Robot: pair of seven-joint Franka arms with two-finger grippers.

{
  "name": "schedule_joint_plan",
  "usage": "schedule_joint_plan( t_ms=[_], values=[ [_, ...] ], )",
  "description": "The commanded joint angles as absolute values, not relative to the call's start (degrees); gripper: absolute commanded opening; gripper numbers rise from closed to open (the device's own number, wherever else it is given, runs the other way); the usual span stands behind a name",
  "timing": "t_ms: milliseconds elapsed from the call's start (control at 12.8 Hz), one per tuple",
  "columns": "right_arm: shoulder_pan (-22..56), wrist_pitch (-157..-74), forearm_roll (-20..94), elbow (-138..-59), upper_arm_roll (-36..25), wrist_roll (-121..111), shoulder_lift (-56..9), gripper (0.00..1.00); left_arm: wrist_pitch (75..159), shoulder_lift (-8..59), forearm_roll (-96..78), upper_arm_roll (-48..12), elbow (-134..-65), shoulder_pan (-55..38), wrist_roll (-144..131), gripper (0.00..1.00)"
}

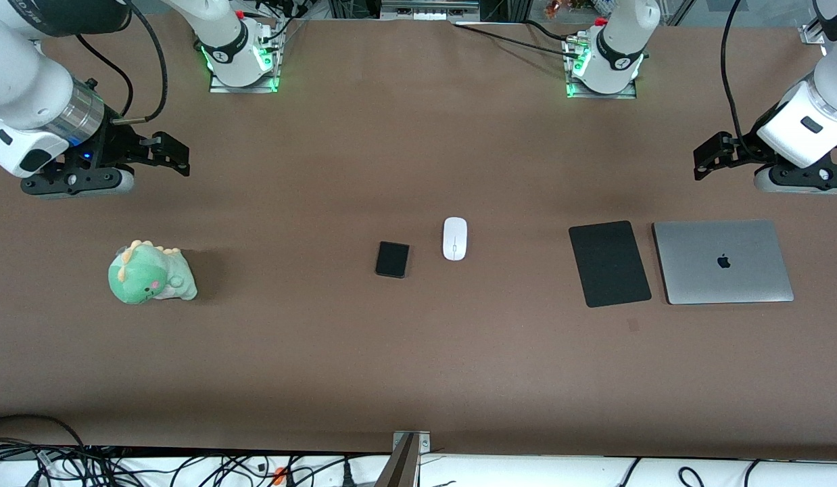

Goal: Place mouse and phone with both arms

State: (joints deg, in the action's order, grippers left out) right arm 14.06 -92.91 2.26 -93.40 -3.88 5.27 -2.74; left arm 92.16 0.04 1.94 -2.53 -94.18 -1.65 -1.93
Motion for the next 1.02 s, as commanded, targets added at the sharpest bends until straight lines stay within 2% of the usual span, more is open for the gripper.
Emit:
schedule_joint_plan(
  t_ms=[0,784,941],
  values=[
    [13.0,-93.3,2.1,-93.5,-2.8,5.1,-2.3,1.0,90.9,1.0,1.1,-2.5,-92.2,-1.7,-2.2,1.0],
    [13.0,-93.3,2.0,-93.3,-2.8,4.5,-2.4,1.0,88.9,2.6,-3.0,-2.2,-91.6,-1.5,-2.1,1.0],
    [13.0,-93.3,2.0,-93.3,-2.8,4.5,-2.5,1.0,85.0,3.6,-3.4,-2.1,-91.4,-1.6,-0.4,1.0]
  ],
)
